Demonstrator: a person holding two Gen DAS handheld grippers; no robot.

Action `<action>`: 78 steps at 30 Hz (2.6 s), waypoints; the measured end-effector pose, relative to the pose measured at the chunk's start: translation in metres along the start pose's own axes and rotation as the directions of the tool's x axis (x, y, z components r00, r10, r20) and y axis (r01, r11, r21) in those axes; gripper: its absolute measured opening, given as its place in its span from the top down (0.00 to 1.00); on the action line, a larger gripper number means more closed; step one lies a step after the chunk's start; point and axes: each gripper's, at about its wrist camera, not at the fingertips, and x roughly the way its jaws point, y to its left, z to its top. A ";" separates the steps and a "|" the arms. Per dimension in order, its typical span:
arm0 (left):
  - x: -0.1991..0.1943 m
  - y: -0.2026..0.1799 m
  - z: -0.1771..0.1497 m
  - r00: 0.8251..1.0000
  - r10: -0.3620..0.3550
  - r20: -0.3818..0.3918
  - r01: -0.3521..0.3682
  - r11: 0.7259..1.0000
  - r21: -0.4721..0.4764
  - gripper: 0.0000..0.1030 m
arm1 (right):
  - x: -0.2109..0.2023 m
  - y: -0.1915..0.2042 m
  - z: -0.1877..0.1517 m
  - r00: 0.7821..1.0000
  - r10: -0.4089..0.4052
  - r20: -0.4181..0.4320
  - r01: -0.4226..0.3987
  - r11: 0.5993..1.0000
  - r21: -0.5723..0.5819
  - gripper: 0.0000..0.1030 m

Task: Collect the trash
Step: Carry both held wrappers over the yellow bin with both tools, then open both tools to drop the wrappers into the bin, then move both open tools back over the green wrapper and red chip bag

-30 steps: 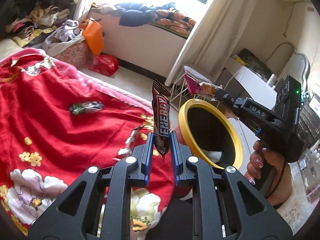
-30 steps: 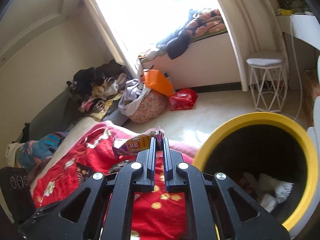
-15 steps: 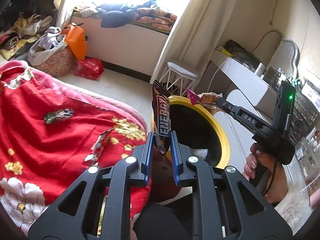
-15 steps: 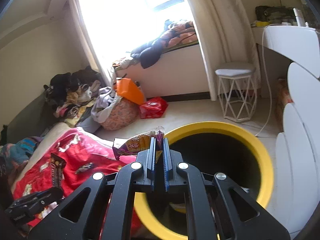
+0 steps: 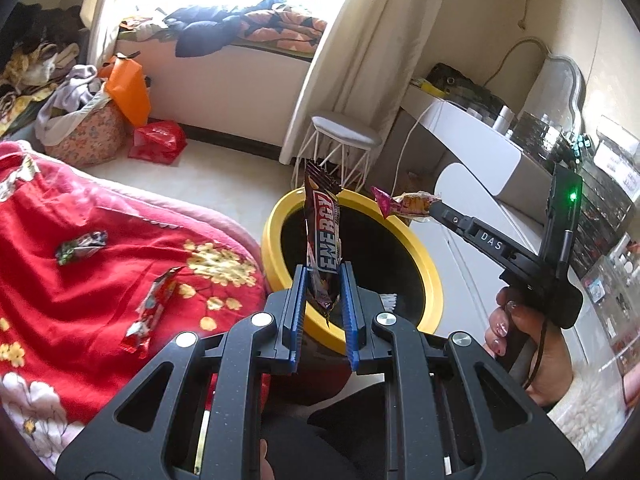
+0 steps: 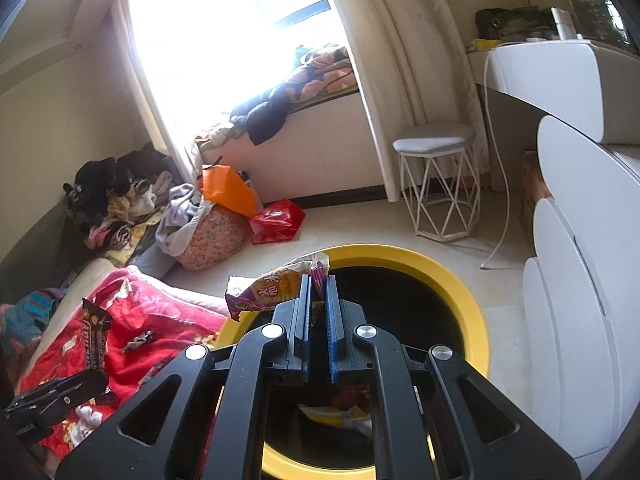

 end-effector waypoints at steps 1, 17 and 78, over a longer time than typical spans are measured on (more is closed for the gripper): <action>0.001 -0.002 0.000 1.000 -0.002 -0.002 0.002 1.000 0.004 0.88 | -0.001 0.000 0.000 1.000 -0.004 0.001 0.004 1.000 0.004 0.93; 0.043 -0.033 0.001 0.998 -0.028 -0.058 0.032 0.997 0.068 0.88 | 0.002 -0.033 -0.007 0.995 -0.090 -0.031 0.092 0.995 0.049 0.93; 0.002 0.023 0.016 0.983 0.165 0.084 -0.160 0.985 -0.061 0.10 | -0.008 0.014 -0.002 1.000 0.020 -0.007 -0.020 1.000 -0.002 0.22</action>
